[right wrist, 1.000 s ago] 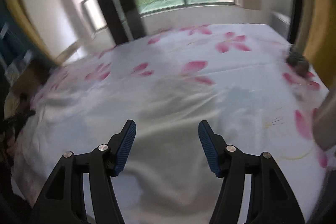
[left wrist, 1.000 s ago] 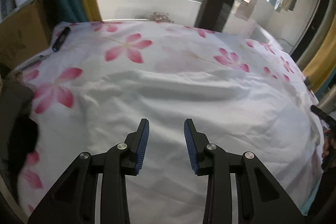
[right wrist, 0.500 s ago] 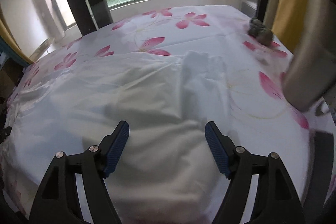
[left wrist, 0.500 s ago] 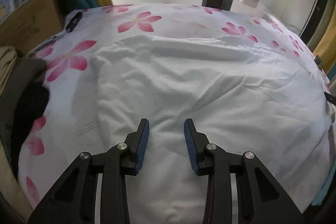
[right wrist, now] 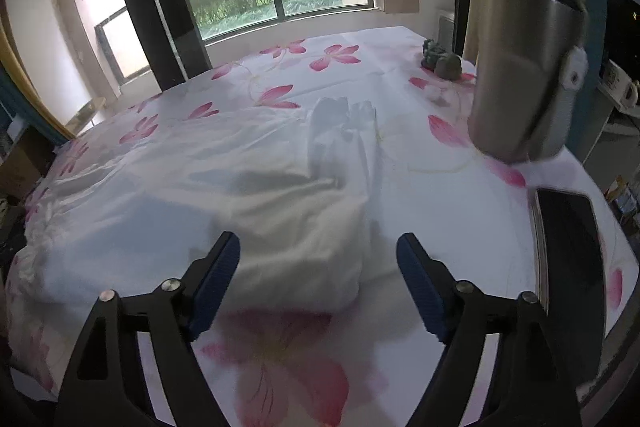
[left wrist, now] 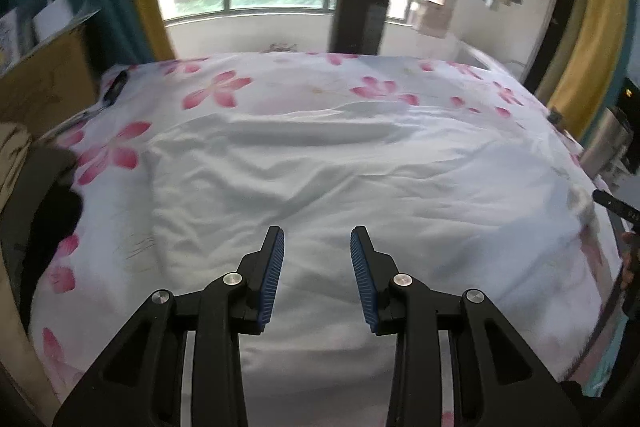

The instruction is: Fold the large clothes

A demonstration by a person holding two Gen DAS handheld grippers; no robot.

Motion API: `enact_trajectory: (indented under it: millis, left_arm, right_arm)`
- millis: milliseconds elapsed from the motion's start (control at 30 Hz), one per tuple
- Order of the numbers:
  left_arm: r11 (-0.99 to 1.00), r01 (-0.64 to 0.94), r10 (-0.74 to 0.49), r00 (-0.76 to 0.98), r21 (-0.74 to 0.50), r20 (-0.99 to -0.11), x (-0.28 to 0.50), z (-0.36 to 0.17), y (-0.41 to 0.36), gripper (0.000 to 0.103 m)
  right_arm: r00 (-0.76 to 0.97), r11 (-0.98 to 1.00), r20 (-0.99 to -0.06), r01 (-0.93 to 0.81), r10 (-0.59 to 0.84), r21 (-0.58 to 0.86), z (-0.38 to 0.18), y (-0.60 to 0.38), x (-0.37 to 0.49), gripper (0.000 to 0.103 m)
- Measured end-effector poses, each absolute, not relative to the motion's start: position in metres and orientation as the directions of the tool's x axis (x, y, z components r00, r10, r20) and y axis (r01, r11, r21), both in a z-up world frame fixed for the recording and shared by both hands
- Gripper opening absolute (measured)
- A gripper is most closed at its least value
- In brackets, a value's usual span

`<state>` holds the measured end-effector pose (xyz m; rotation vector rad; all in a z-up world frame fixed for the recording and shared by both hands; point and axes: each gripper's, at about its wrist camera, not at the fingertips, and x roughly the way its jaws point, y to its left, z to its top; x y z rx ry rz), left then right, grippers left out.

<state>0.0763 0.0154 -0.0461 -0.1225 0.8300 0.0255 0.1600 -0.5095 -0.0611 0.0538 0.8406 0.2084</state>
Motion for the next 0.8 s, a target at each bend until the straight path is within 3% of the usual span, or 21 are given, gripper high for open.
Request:
enact_trajectory:
  millis: [200,800]
  left_arm:
    - [0.995,0.009,-0.078,0.68,-0.099,-0.729,0.076,-0.04,-0.017,0.037]
    - [0.994,0.072,-0.111,0.657,-0.085,-0.745,0.108,-0.048,-0.076,0.037]
  right_arm:
    - [0.585,0.952,-0.751,-0.191,0.307,0.241,-0.077,-0.509,0.14,0.084]
    - [0.557,0.913,-0.723,-0.254,0.409,0.32,-0.088,-0.487,0.174,0.094]
